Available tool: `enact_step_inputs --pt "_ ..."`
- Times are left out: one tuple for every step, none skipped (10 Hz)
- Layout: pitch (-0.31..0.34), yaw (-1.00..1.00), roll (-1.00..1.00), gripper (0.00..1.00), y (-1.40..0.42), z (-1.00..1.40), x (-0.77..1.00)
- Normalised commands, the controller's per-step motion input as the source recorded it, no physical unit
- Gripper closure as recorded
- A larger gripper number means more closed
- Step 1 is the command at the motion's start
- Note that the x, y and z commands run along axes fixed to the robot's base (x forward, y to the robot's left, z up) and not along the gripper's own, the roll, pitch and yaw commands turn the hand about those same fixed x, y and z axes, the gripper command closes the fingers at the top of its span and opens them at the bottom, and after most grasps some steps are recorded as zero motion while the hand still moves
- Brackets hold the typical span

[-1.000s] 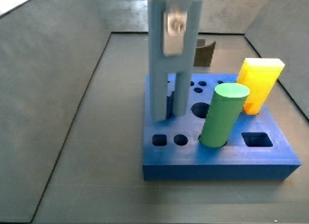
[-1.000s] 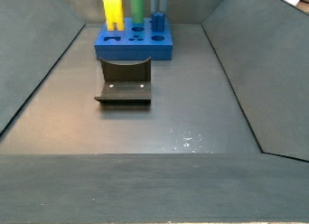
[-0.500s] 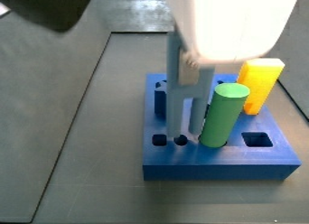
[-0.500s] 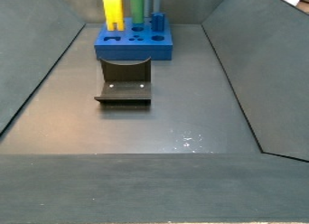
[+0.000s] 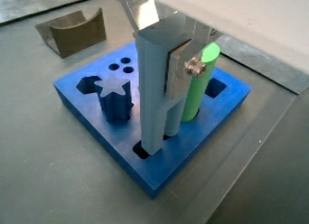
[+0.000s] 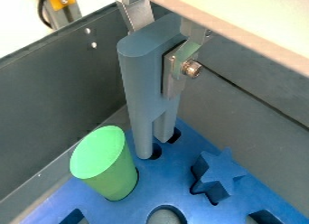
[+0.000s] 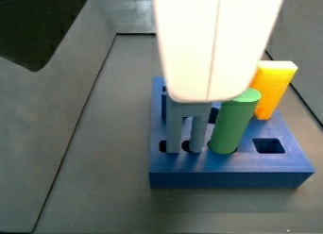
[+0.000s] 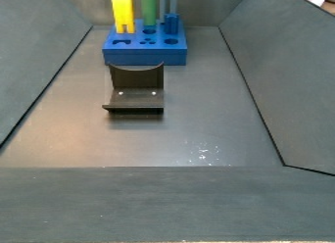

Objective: Pick up the square-circle object. Move up. Rotate the square-circle object. Place the square-circle object on the fixture. Regrasp the square-circle object. Move to above the board. Insert the square-circle object.
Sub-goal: Insert the square-circle object.

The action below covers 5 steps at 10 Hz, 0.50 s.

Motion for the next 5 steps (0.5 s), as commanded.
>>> enact_step_inputs --pt "0.041 -0.06 0.02 1.0 0.03 -0.07 0.0" --pt "0.0 0.0 0.0 1.0 0.01 -0.18 -0.15" --pt "-0.047 0.01 0.04 1.0 0.0 -0.24 -0.29" --pt "-0.004 0.01 0.08 1.0 0.0 -0.25 -0.16" --pt "0.0 0.0 0.07 1.0 0.0 -0.28 -0.18"
